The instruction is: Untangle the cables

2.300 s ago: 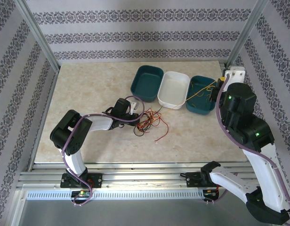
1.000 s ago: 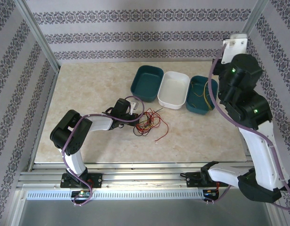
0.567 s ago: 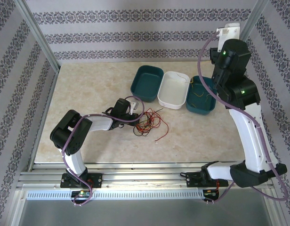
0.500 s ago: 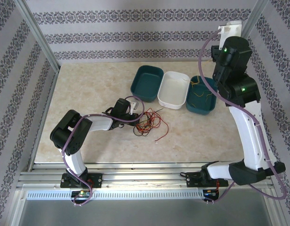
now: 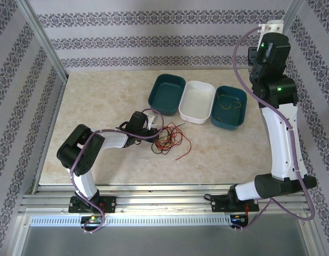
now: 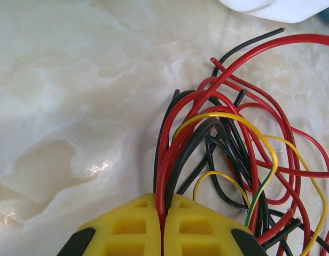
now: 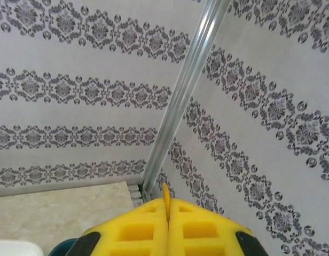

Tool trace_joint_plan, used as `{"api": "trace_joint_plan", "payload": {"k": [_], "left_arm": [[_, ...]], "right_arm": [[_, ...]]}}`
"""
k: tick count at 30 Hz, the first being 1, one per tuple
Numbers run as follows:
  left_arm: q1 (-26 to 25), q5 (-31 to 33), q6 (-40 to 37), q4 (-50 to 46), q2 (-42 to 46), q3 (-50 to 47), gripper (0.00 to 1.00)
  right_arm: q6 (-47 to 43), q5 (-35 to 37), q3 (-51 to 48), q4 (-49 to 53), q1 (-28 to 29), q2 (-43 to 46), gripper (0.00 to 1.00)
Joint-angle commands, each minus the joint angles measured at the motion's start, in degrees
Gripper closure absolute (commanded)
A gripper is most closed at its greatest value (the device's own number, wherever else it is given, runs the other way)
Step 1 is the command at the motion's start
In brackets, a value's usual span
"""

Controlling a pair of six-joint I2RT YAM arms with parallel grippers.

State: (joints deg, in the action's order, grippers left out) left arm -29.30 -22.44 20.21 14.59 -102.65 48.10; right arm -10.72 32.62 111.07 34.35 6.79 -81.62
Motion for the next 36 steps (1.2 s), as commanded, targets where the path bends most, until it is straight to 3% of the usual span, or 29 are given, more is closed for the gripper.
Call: {"api": "trace_joint_plan", "payload": {"k": [1, 10, 20, 36], "left_arm": [[-0.71, -1.12, 0.47, 2.46, -1.14, -0.27, 1.00], [-0.68, -0.85, 0.61, 2.58, -1.23, -0.37, 1.00], [-0.70, -0.55, 0.32, 2.44, -1.15, -0.56, 1.00], [-0.72, -0.59, -0.13, 1.52, -1.27, 0.36, 1.00]], "right_arm": [[2.18, -1.97, 0.34, 1.20, -1.65, -0.50, 1.00], [3.42, -4.17, -0.61, 1.38, -3.88, -2.47, 1.00], [5.89, -4.73, -9.87, -1.45, -4.75, -1.36, 1.00], [13.28, -7.68, -32.02, -5.57, -4.51, 12.36, 1.00]]}}
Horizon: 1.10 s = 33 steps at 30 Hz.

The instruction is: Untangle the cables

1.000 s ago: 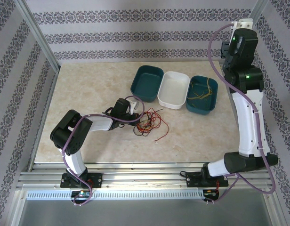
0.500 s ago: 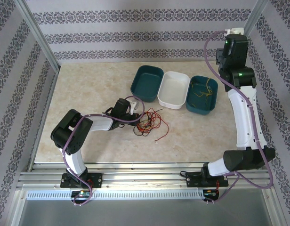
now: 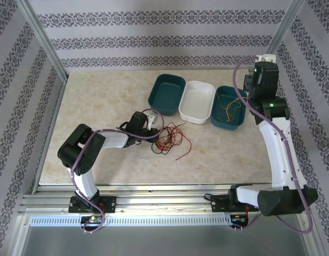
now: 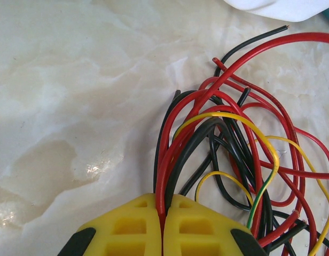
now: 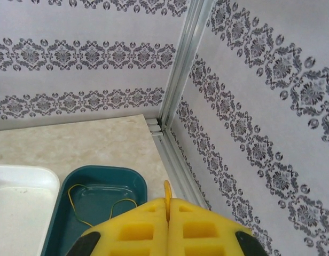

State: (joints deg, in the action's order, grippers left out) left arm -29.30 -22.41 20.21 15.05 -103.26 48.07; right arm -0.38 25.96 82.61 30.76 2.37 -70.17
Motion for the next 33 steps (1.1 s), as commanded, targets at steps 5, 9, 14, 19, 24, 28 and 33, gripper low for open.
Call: {"api": "trace_joint_plan", "payload": {"k": [5, 9, 14, 19, 24, 28, 33], "left_arm": [[-0.70, -0.40, -0.36, 0.37, -0.34, 0.40, 1.00], [-0.67, -0.26, -0.26, 0.59, -0.36, 0.10, 1.00], [-0.72, -0.41, -0.17, 0.66, -0.59, 0.28, 1.00], [-0.68, -0.52, -0.61, -0.02, -0.60, 0.87, 1.00], [-0.68, -0.43, -0.74, -0.30, -0.60, 1.12, 1.00], [-0.70, -0.44, -0.66, -0.33, -0.57, 1.26, 1.00], [-0.70, -0.19, -0.72, -0.76, -0.45, 1.22, 1.00]], "right_arm": [[5.44, -2.13, -8.33, -2.86, -0.19, 1.00, 1.00], [8.07, -3.56, -10.79, -4.22, -0.18, -0.09, 1.00], [11.19, -5.49, -15.89, -10.08, -0.17, -0.29, 1.00], [11.28, -6.15, -20.43, -18.25, -0.68, -1.03, 1.00], [11.37, -7.31, -21.88, -22.55, -2.08, -3.87, 1.00], [11.95, -8.05, -22.13, -24.14, -2.72, -7.27, 1.00], [12.78, -10.86, -20.97, -24.73, -3.79, -12.35, 1.00]]}}
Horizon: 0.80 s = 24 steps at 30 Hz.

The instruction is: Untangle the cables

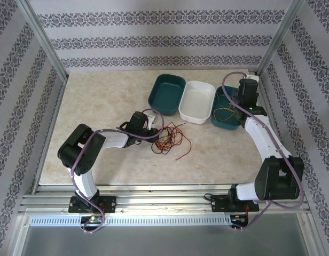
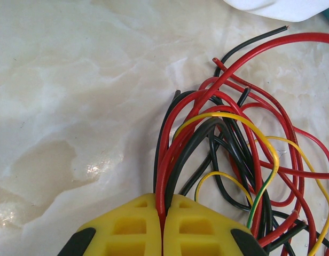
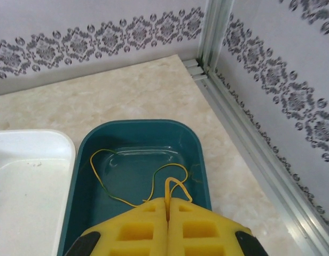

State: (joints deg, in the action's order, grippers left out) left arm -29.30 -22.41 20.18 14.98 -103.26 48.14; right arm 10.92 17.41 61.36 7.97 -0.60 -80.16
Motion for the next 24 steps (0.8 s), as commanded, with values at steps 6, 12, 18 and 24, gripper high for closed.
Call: {"api": "trace_joint_plan", "payload": {"k": [6, 12, 18, 24], "left_arm": [[-0.67, 0.09, -0.41, -0.50, -0.45, 1.08, 1.00], [-0.68, 0.10, -0.49, -0.81, -0.44, 1.14, 1.00], [-0.67, 0.45, -0.69, -1.18, -0.20, 1.13, 1.00], [-0.67, 0.84, -0.93, -1.44, 0.17, 0.92, 1.00]], "right_arm": [[1.44, -5.32, 5.46, 2.55, -2.16, -9.33, 1.00], [1.05, -7.65, 10.85, 8.98, -3.19, -16.35, 0.98], [1.14, -8.78, 15.24, 13.16, -3.79, -22.89, 0.93], [0.83, -10.49, 20.64, 17.54, -4.36, -29.15, 0.86]]}}
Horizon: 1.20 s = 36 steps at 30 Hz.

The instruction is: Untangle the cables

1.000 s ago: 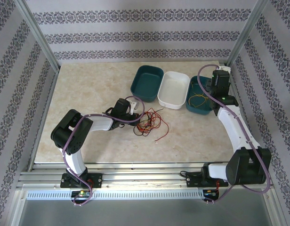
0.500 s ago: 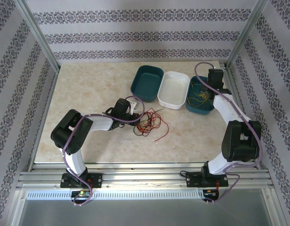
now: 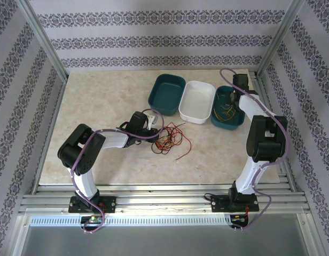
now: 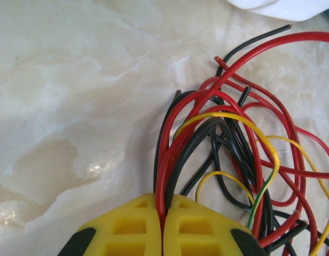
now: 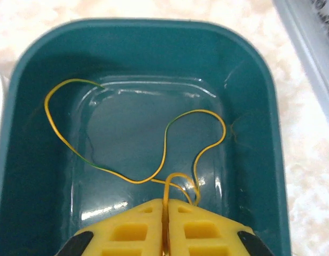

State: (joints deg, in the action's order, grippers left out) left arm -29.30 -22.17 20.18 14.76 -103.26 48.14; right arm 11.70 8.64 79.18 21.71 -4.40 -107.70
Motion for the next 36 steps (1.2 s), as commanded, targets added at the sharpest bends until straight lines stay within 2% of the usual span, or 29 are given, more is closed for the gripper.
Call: {"api": "trace_joint_plan", "payload": {"k": [1, 6, 15, 20, 28, 36], "left_arm": [[-0.67, 0.55, -0.87, -1.20, 0.17, 0.90, 1.00], [-0.67, 0.49, -0.84, -1.16, 0.17, 0.87, 1.00], [-0.69, 0.88, -0.88, -1.41, 0.34, 0.86, 1.00], [-0.68, 0.92, -0.98, -1.49, 0.43, 0.90, 1.00], [-0.67, 1.01, -1.04, -1.84, 0.54, 0.99, 1.00], [-0.68, 0.60, -1.23, -2.28, 0.78, 1.34, 1.00]], "right_arm": [[-0.03, -1.97, 3.46, 4.12, -0.60, -2.33, 0.86], [-0.79, -3.05, 6.88, 5.29, -1.02, -6.01, 0.82], [-1.60, -7.03, 14.24, 9.92, -1.12, -8.16, 0.63], [-0.88, -8.62, 12.24, 10.24, -1.07, -3.46, 0.56], [0.40, -11.84, 2.43, 8.62, 0.72, 7.62, 0.55], [4.08, -13.63, -9.08, 6.29, 5.97, 20.79, 0.56]]}}
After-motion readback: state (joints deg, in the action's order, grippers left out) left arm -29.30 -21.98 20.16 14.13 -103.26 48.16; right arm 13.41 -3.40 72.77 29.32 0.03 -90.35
